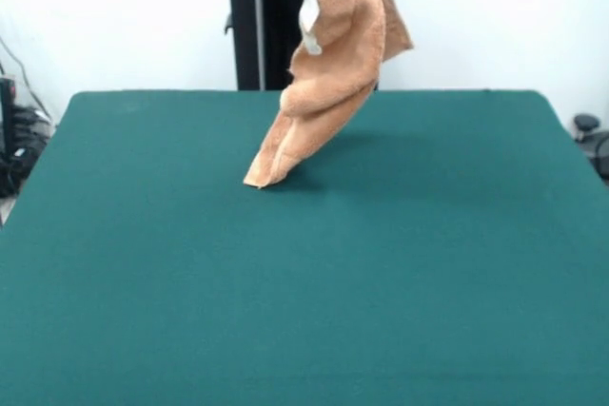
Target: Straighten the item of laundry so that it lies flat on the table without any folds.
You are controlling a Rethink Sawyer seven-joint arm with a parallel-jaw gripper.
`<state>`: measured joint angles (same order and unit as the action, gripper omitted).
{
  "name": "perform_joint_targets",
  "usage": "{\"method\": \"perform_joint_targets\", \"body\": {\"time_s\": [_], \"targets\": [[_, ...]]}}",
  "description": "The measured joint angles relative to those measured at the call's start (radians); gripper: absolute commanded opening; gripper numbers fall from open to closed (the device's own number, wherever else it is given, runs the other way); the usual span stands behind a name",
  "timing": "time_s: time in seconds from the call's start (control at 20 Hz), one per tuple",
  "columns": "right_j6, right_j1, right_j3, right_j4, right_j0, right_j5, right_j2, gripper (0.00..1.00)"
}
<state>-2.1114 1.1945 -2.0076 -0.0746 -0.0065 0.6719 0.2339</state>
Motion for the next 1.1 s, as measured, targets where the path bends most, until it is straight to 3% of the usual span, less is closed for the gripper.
{"method": "perform_joint_targets", "body": {"time_s": [0.35,1.1], "targets": [[0.000,-0.048,0.001,0.021,0.026,-0.038,0.009,0.00],[0.000,-0.259,-0.027,0.061,0.041,-0.456,-0.003,0.00]]}}
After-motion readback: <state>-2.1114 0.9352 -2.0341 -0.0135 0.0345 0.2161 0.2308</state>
